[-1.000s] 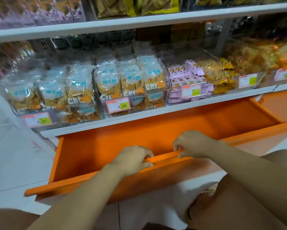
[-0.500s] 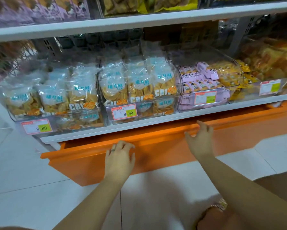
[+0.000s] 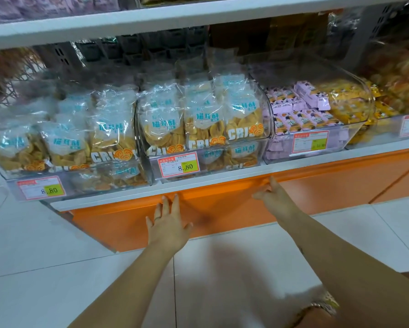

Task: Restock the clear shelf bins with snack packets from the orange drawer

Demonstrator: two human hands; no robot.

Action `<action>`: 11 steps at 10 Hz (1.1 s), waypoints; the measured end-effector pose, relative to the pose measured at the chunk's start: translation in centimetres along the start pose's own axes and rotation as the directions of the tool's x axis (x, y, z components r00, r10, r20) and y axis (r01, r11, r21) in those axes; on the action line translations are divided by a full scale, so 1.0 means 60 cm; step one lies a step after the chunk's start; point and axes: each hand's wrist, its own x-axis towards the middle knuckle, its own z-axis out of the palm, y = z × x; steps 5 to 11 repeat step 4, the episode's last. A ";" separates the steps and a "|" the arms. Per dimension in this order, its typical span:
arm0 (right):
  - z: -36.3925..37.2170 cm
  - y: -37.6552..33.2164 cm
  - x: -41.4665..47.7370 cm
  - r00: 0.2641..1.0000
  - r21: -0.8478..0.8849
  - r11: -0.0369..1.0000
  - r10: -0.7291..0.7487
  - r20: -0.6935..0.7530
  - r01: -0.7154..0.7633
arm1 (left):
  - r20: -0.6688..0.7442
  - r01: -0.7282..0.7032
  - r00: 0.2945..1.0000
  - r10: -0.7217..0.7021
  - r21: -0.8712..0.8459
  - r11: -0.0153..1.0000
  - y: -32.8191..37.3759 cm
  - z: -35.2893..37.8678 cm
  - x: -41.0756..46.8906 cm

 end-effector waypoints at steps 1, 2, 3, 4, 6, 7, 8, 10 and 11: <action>0.011 0.007 0.017 1.000 -0.025 1.000 0.002 0.011 -0.002 | 0.005 -0.002 1.000 0.002 0.005 1.000 0.004 0.004 0.005; 0.014 -0.001 0.014 1.000 -0.052 0.999 0.014 0.010 -0.014 | 0.027 -0.006 1.000 0.006 0.017 1.000 0.004 0.003 0.007; 0.001 -0.012 0.004 0.997 -0.086 0.995 0.058 0.052 -0.054 | 0.084 -0.017 0.996 0.013 0.047 0.999 0.000 -0.014 0.003; -0.019 -0.056 -0.031 0.985 -0.180 0.975 0.148 0.086 -0.131 | 0.097 -0.116 0.989 0.114 0.013 0.993 0.002 -0.056 -0.001; -0.019 -0.056 -0.031 0.985 -0.180 0.975 0.148 0.086 -0.131 | 0.097 -0.116 0.989 0.114 0.013 0.993 0.002 -0.056 -0.001; -0.019 -0.056 -0.031 0.985 -0.180 0.975 0.148 0.086 -0.131 | 0.097 -0.116 0.989 0.114 0.013 0.993 0.002 -0.056 -0.001; -0.019 -0.056 -0.031 0.985 -0.180 0.975 0.148 0.086 -0.131 | 0.097 -0.116 0.989 0.114 0.013 0.993 0.002 -0.056 -0.001; -0.019 -0.056 -0.031 0.985 -0.180 0.975 0.148 0.086 -0.131 | 0.097 -0.116 0.989 0.114 0.013 0.993 0.002 -0.056 -0.001; -0.019 -0.056 -0.031 0.985 -0.180 0.975 0.148 0.086 -0.131 | 0.097 -0.116 0.989 0.114 0.013 0.993 0.002 -0.056 -0.001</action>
